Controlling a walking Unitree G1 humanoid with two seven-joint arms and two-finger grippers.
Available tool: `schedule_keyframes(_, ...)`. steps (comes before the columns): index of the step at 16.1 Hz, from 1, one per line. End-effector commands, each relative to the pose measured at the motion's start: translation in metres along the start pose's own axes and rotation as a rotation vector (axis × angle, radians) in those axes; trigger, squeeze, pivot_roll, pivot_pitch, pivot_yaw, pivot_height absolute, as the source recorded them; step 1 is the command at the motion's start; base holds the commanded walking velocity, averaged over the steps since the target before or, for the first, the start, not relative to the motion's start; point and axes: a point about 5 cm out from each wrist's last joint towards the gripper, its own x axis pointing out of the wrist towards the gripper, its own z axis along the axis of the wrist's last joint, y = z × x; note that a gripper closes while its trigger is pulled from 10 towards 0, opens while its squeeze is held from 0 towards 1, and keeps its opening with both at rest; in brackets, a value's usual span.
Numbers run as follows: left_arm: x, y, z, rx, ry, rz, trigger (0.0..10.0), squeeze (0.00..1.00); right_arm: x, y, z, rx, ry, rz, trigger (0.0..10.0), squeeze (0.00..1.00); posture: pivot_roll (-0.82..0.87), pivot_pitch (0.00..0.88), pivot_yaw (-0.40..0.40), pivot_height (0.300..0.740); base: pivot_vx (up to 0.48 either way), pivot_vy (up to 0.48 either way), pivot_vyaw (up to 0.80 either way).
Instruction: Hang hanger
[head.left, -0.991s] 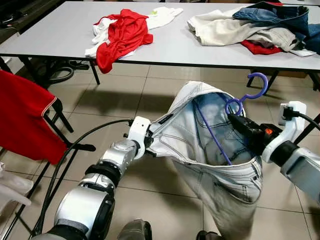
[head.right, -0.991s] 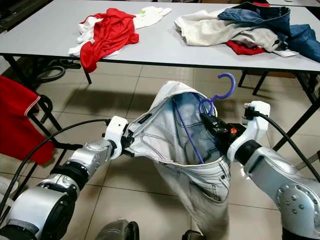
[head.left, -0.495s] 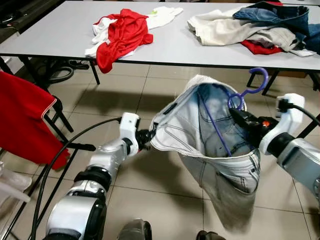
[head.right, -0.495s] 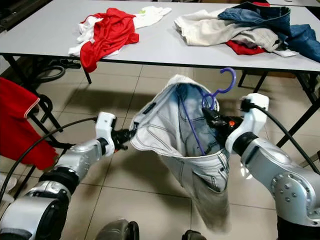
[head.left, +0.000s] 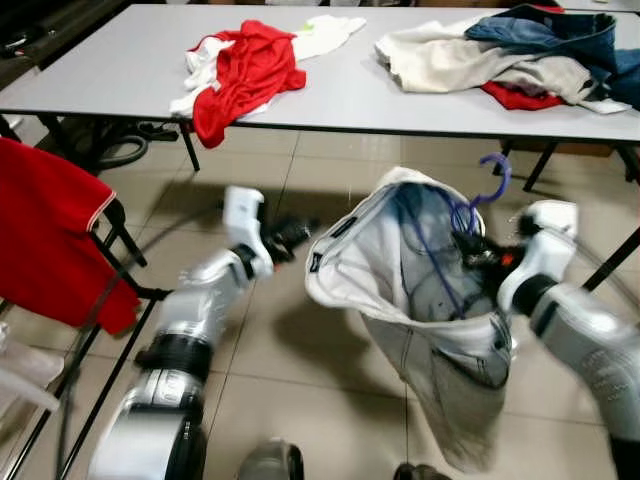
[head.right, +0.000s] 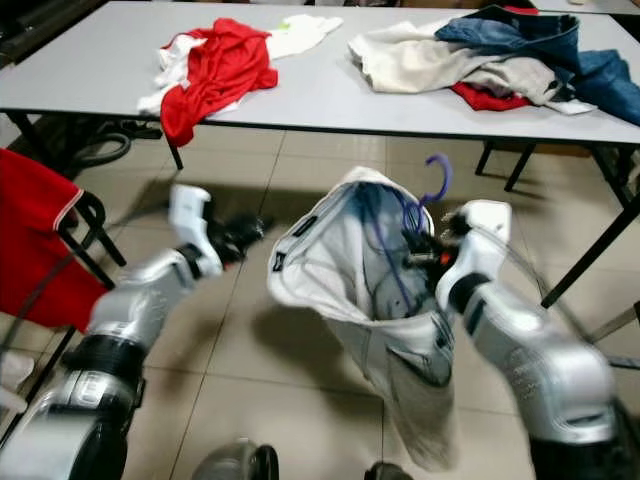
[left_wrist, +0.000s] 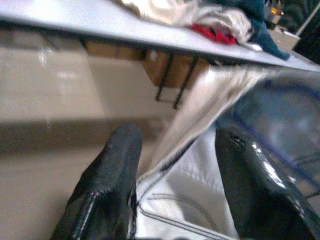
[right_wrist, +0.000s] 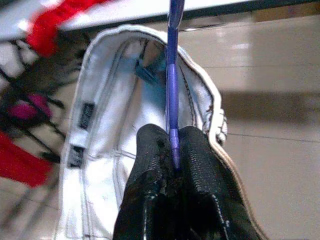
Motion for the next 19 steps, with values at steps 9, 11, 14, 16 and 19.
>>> schedule_keyframes(9, -0.052, -0.013, -0.024, 0.187, -0.059, 0.387, 10.0, 0.0, 0.01, 0.008, -0.043, 0.007, -0.044, -0.138, 10.0, 0.0, 0.04, 0.046, 0.06, 0.74, 0.0, 0.0, 0.8)
schedule_keyframes(11, -0.051, -0.013, -0.026, 0.188, -0.049, 0.407, 10.0, 0.0, 0.009, 0.01, -0.05, 0.05, -0.029, -0.135, 10.0, 0.0, 0.04, 0.038, 0.06, 0.74, 0.0, 0.0, 0.8)
schedule_keyframes(14, -0.046, -0.02, -0.035, 0.244, 0.06, 0.272, 10.0, 0.0, 0.004, 0.004, -0.057, 0.058, -0.009, -0.158, 10.0, 0.0, 0.0, 0.034, 0.062, 0.74, 0.0, 0.0, 0.8)
schedule_keyframes(16, -0.046, -0.02, -0.035, 0.238, 0.071, 0.288, 10.0, 0.0, 0.004, 0.005, -0.055, 0.024, -0.011, -0.137, 10.0, 0.0, 0.0, 0.053, 0.061, 0.74, 0.0, 0.0, 0.8)
schedule_keyframes(19, -0.058, -0.011, -0.035, 0.255, 0.071, 0.374, 10.0, 0.0, 0.011, 0.007, -0.056, 0.003, 0.012, -0.116, 10.0, 0.0, 0.05, 0.069, 0.001, 0.74, 0.0, 0.0, 0.8)
